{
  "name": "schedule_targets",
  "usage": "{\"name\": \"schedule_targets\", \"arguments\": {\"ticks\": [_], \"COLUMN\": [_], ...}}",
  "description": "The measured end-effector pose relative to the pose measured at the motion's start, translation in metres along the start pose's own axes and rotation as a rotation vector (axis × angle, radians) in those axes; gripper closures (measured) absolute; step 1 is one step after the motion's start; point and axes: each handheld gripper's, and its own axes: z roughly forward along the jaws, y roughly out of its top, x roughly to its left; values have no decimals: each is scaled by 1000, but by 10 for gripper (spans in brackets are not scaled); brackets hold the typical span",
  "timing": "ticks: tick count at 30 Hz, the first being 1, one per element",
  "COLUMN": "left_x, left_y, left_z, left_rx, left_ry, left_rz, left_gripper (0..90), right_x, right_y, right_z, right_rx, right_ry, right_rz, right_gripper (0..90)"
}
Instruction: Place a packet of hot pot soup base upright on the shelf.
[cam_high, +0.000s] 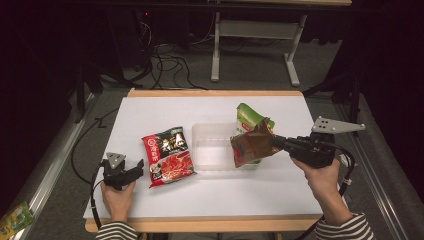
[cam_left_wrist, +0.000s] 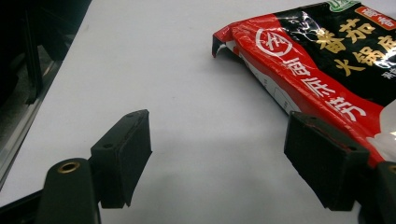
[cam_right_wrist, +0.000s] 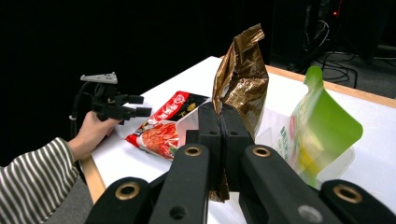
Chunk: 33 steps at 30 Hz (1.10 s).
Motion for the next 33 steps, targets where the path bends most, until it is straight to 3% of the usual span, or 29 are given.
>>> {"name": "schedule_targets", "arguments": {"ticks": [12, 33], "left_x": [0, 1], "left_y": [0, 0], "left_z": [0, -1], "left_rx": [2, -5], "left_ry": [1, -4], "left_rz": [-2, -9], "left_gripper": [238, 237], "right_x": [-4, -16], "right_y": [14, 22], "right_z": [13, 41], "right_rx": [11, 60], "right_ry": [-24, -70], "right_rz": [12, 45], "right_gripper": [900, 900]}}
